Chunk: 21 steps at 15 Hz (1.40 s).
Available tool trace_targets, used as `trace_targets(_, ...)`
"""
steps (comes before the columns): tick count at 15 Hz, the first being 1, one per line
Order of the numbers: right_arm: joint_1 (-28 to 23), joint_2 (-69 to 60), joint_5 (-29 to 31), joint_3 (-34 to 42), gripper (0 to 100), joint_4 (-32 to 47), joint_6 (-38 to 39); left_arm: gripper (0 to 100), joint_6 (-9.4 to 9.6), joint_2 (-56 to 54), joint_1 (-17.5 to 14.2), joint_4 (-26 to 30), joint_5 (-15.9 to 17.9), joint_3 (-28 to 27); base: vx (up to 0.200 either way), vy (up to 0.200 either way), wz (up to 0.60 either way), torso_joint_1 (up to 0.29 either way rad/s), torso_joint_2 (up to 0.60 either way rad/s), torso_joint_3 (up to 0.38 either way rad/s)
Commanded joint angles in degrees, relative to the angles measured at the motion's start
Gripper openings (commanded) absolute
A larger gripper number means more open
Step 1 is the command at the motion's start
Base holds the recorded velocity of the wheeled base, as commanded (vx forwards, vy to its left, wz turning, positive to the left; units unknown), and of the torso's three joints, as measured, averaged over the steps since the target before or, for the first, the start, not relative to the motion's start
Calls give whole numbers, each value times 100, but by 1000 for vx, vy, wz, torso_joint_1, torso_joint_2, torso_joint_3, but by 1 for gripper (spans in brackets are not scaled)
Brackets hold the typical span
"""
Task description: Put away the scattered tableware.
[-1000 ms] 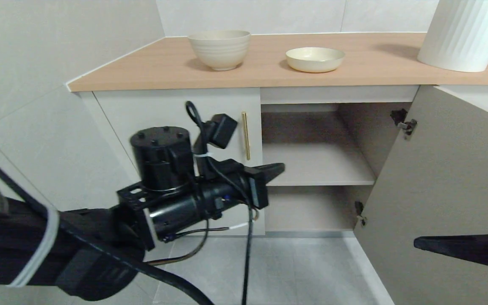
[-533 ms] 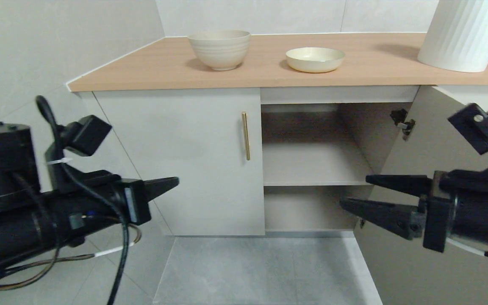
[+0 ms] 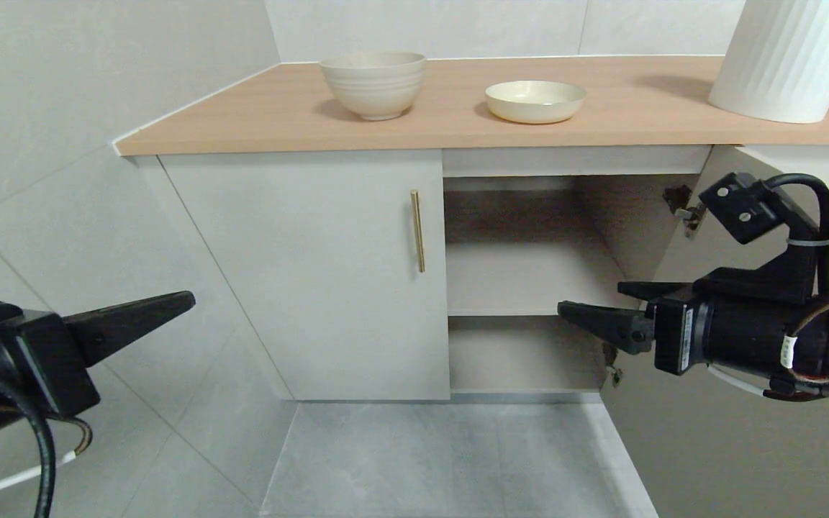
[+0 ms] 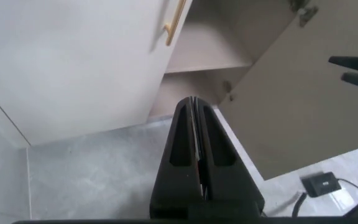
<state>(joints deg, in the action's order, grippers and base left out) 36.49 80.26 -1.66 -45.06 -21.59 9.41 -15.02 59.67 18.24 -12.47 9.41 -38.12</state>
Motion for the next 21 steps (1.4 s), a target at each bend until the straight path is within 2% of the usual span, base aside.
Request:
trace_targets(1,-1,-125,60,50,100,-3,-1,0,-1,-70,-4,-1,-1,-11,0,0,0,0,0,0)
trace_targets(2,-1,-222,78,94,100,-3,-1,100,-1,-70,-4,-10,17,-11,0,0,0,0,0,0)
trace_targets(4,-1,-345,87,76,100,32,-1,100,-1,-52,-4,-45,131,-2,0,0,0,0,0,0)
trace_targets(6,-1,-538,95,-65,100,489,8,100,-1,-96,-4,-54,351,-2,0,0,0,0,0,0)
trace_targets(10,34,-1030,342,-680,100,1667,105,100,-45,-509,-4,-71,1045,-2,0,0,0,0,0,0)
trace_targets(13,34,-1004,350,-961,100,1913,571,100,-45,-483,-31,-54,1063,-46,0,0,0,0,0,0)
trace_targets(16,52,-1013,350,-952,100,1895,588,100,-45,-448,-127,-62,1072,-90,0,0,0,0,0,0)
trace_targets(21,69,-1030,333,-908,100,1930,579,100,-45,-377,-198,-45,1089,-82,200,0,0,2,0,3)
